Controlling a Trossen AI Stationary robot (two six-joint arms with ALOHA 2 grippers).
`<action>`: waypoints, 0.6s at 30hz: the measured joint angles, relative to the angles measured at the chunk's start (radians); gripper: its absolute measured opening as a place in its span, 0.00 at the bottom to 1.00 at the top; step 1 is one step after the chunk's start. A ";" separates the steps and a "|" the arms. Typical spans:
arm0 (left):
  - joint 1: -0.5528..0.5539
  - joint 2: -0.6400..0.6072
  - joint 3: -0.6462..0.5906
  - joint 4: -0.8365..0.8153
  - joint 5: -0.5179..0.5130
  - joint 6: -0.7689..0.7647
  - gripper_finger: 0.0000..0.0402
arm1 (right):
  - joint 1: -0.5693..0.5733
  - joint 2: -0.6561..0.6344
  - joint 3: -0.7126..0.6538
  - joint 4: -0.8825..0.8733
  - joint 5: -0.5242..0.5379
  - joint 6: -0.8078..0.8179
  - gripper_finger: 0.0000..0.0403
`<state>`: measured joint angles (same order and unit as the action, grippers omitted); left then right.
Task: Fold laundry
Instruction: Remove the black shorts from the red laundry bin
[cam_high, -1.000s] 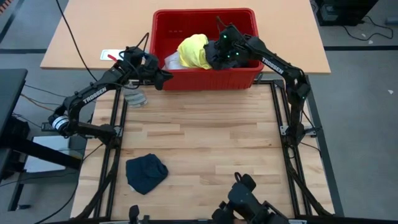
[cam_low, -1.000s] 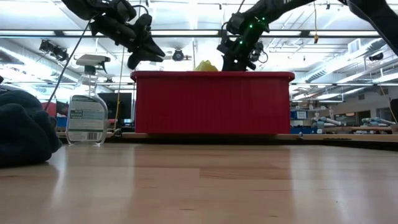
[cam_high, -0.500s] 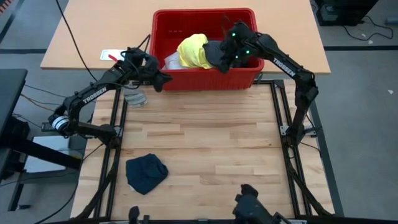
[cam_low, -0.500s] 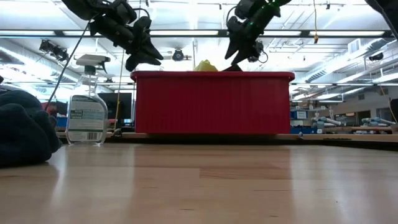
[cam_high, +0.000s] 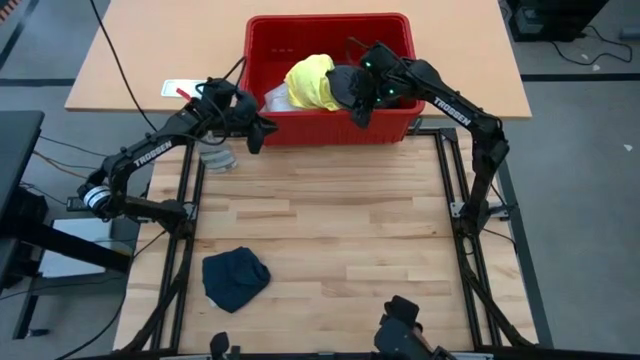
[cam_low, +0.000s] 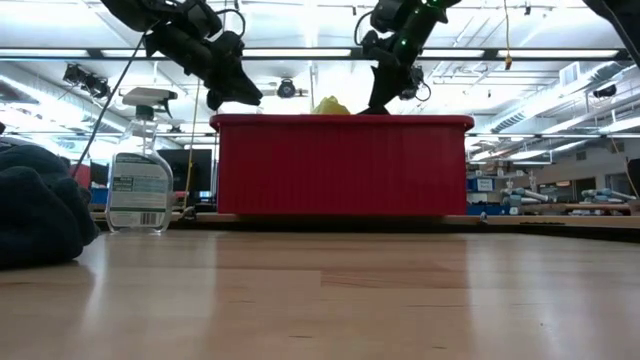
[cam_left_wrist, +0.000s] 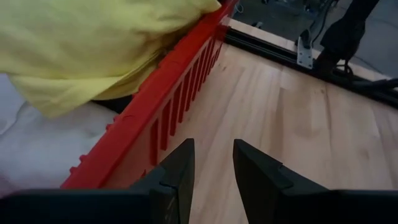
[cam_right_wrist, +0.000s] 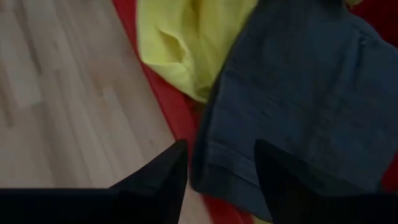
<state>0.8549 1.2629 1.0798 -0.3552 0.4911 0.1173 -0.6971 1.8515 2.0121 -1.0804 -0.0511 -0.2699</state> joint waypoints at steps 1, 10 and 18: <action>-0.001 0.000 0.000 0.001 -0.004 0.016 0.28 | -0.004 0.001 0.000 -0.002 0.003 -0.003 0.45; -0.006 0.000 0.000 0.038 -0.022 0.049 0.28 | -0.017 0.020 0.000 -0.048 -0.040 -0.014 0.42; -0.006 0.000 0.000 0.036 -0.022 -0.074 0.28 | -0.023 0.035 0.000 0.016 0.044 -0.034 0.09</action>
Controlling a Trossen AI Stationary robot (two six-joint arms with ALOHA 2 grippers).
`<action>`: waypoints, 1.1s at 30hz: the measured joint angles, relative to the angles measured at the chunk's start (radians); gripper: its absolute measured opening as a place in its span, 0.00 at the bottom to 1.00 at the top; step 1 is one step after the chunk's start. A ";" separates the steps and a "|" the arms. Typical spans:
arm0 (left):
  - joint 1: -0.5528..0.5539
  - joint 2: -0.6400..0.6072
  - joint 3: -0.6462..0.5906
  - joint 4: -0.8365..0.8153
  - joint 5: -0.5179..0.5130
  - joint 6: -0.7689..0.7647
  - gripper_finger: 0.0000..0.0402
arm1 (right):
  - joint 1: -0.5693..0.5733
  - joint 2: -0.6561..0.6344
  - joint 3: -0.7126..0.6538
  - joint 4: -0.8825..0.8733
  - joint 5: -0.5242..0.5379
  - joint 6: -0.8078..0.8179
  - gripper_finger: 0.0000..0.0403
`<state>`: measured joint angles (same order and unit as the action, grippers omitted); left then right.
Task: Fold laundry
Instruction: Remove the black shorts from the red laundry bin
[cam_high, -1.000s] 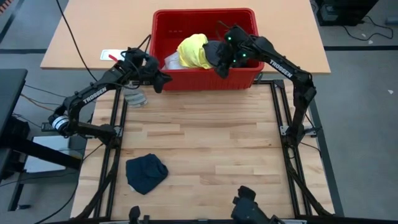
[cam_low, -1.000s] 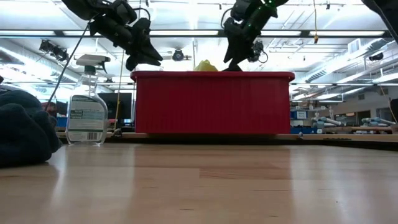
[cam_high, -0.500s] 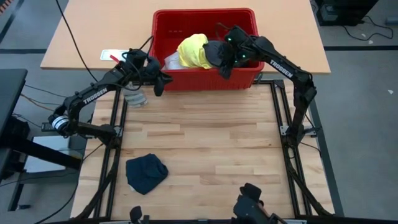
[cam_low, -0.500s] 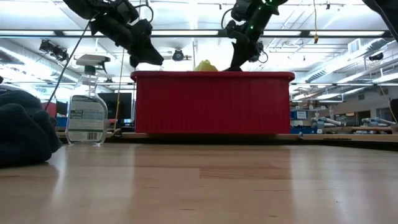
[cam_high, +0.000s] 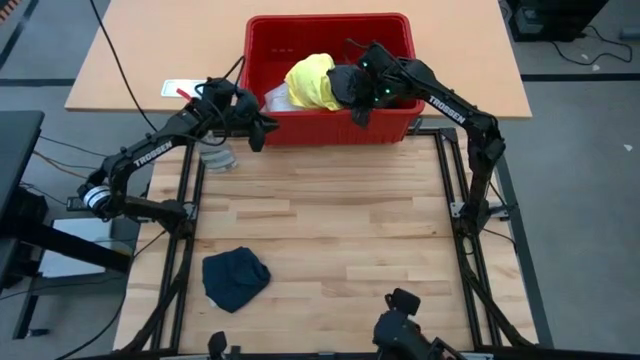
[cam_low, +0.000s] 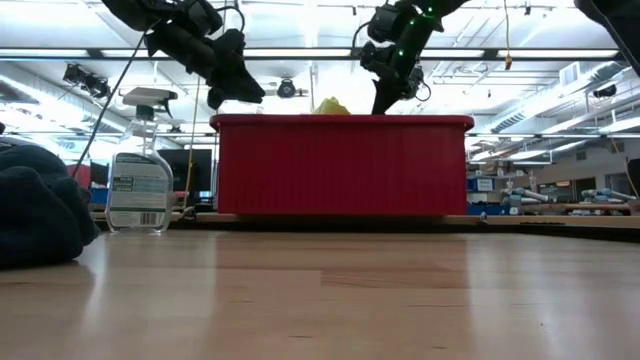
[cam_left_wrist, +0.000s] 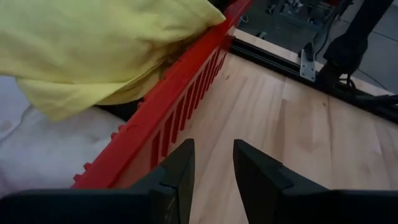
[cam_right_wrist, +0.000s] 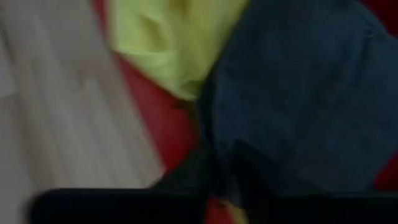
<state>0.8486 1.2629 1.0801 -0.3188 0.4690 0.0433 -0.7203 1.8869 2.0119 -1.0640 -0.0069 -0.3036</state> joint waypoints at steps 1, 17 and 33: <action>0.000 0.000 0.000 -0.001 0.000 -0.010 0.28 | -0.005 0.000 -0.001 0.013 0.015 0.004 0.05; 0.001 -0.014 0.000 0.120 -0.004 -0.040 0.28 | -0.020 -0.226 0.296 0.546 0.482 -0.100 0.00; -0.104 -0.015 0.000 0.303 0.080 0.018 0.28 | 0.007 -0.381 0.292 0.382 0.472 0.153 0.00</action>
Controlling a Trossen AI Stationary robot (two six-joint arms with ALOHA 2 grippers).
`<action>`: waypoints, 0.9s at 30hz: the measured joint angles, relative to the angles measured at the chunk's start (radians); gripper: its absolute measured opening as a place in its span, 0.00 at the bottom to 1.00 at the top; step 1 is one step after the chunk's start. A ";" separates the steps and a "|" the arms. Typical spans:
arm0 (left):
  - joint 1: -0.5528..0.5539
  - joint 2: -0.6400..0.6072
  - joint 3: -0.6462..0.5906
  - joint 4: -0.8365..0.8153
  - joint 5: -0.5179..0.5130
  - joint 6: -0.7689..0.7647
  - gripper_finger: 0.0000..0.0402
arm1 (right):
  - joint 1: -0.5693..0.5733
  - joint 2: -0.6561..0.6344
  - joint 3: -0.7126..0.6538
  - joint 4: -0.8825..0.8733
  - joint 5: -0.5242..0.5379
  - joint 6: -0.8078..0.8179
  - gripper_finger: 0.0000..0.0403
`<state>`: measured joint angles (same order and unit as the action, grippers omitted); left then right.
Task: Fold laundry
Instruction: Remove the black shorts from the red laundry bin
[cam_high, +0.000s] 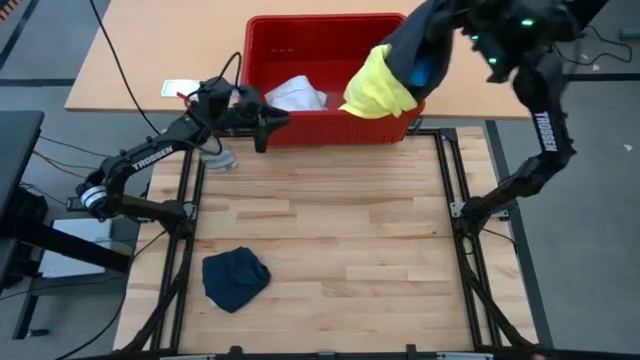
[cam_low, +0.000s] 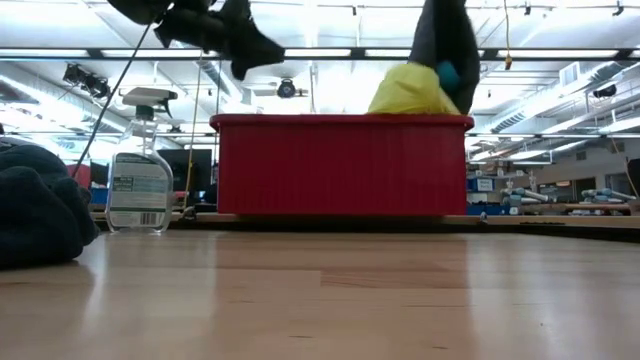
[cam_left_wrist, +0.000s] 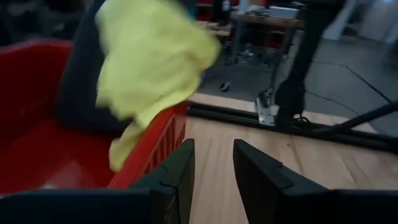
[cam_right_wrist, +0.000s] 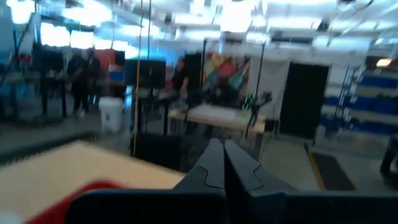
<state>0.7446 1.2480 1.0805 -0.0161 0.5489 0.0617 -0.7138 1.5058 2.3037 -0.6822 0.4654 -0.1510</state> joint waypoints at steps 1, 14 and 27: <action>-0.018 0.000 0.000 0.009 0.000 0.020 0.28 | 0.004 0.015 0.000 -0.013 -0.018 0.003 0.00; -0.173 0.029 0.000 0.021 -0.167 0.012 0.28 | 0.013 0.240 -0.002 0.092 -0.462 0.116 0.00; -0.216 0.064 0.000 0.072 -0.223 -0.033 0.28 | 0.024 0.350 -0.003 0.469 -1.323 0.354 0.00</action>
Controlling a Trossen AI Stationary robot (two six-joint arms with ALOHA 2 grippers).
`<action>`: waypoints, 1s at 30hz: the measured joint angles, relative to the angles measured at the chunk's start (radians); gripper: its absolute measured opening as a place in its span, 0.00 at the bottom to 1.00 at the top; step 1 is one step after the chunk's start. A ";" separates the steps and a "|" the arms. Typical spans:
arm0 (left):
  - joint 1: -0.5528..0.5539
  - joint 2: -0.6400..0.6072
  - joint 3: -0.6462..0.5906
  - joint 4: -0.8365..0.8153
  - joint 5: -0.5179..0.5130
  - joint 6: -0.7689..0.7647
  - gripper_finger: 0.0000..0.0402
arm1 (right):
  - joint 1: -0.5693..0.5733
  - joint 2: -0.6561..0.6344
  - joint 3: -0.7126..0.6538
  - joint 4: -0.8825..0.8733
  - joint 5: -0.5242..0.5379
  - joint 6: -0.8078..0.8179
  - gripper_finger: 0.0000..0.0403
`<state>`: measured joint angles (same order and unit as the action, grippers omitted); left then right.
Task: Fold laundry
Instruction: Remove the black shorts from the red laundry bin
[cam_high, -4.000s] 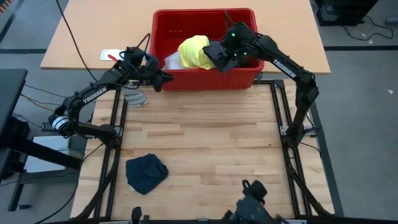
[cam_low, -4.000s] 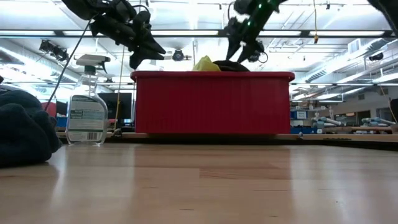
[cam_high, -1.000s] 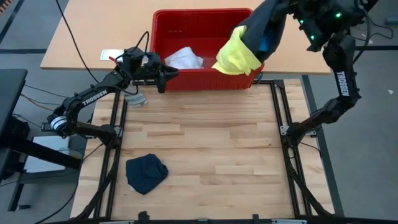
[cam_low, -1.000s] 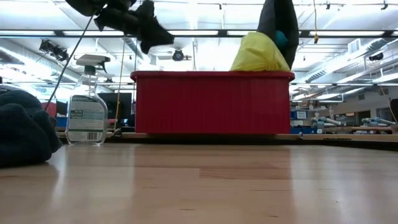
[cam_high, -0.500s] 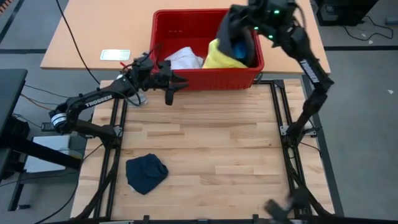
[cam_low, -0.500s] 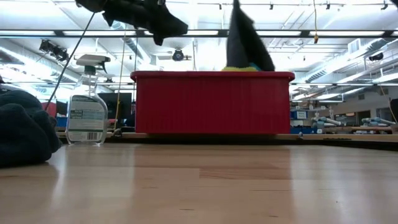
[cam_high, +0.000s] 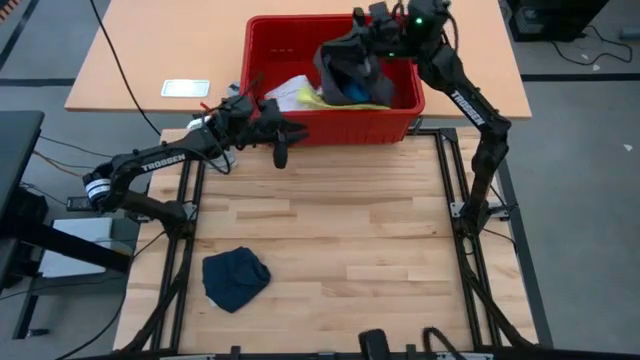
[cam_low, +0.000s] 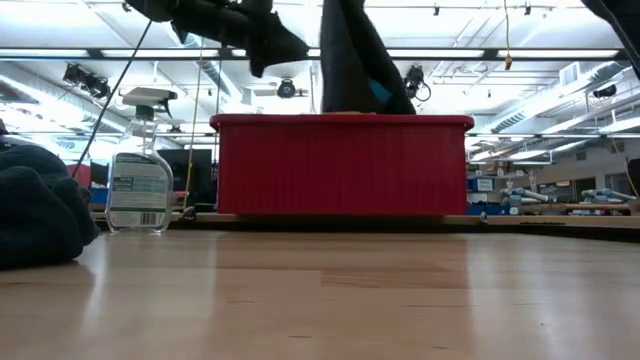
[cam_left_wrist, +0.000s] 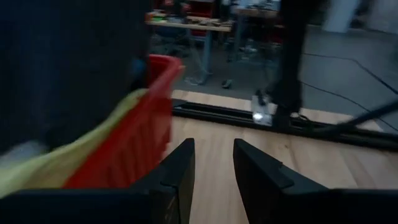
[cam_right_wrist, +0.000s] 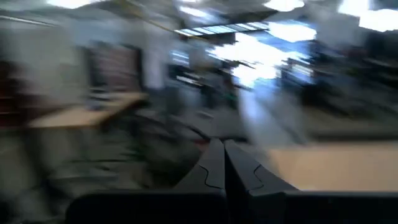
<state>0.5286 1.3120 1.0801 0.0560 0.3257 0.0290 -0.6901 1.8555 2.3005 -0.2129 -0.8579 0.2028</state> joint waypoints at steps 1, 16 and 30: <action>-0.010 0.011 0.000 0.011 0.010 0.015 0.28 | 0.002 0.002 0.000 0.078 -0.028 0.025 0.00; -0.020 0.196 -0.001 0.083 -0.223 0.012 0.28 | -0.070 -0.011 0.003 0.407 0.096 0.382 0.00; -0.009 0.118 0.000 0.022 -0.219 0.018 0.28 | -0.091 -0.008 0.000 -0.902 0.563 -0.403 0.36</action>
<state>0.5198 1.4300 1.0798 0.0784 0.1065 0.0470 -0.7808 1.8476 2.3004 -1.1147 -0.2950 -0.1998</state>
